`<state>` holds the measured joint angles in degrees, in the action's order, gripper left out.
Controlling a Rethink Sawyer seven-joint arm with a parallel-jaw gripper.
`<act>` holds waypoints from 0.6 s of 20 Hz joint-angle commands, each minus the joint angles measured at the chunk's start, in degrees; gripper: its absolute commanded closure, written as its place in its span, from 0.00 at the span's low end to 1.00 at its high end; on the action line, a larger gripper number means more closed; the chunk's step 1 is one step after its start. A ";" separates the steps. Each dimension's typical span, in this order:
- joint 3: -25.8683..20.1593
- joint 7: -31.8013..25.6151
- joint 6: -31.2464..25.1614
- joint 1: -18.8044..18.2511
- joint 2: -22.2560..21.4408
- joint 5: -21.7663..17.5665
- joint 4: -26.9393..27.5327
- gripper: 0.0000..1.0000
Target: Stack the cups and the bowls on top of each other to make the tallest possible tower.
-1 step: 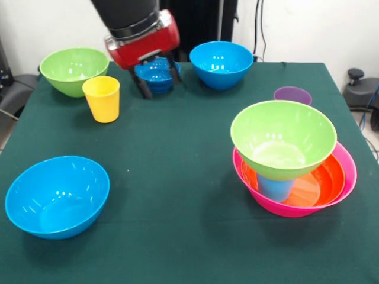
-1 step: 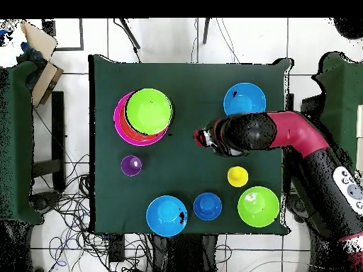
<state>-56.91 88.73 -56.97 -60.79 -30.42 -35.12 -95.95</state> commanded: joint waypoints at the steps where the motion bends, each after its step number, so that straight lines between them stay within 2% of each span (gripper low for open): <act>1: 2.23 -18.43 3.96 -1.39 -0.67 -10.58 -7.39 0.00; 3: 3.29 -16.06 4.55 -2.12 -2.15 -11.38 -8.21 0.00; 4: 2.88 -17.88 5.21 -2.89 -2.01 -12.48 -8.46 0.00; 8: 0.64 -34.60 1.47 -5.72 -0.53 -17.31 -8.62 0.00; 12: 1.21 -40.26 -0.86 -6.82 -0.52 -20.28 -6.93 0.00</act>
<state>-56.95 81.13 -55.15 -66.98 -31.43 -46.03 -100.70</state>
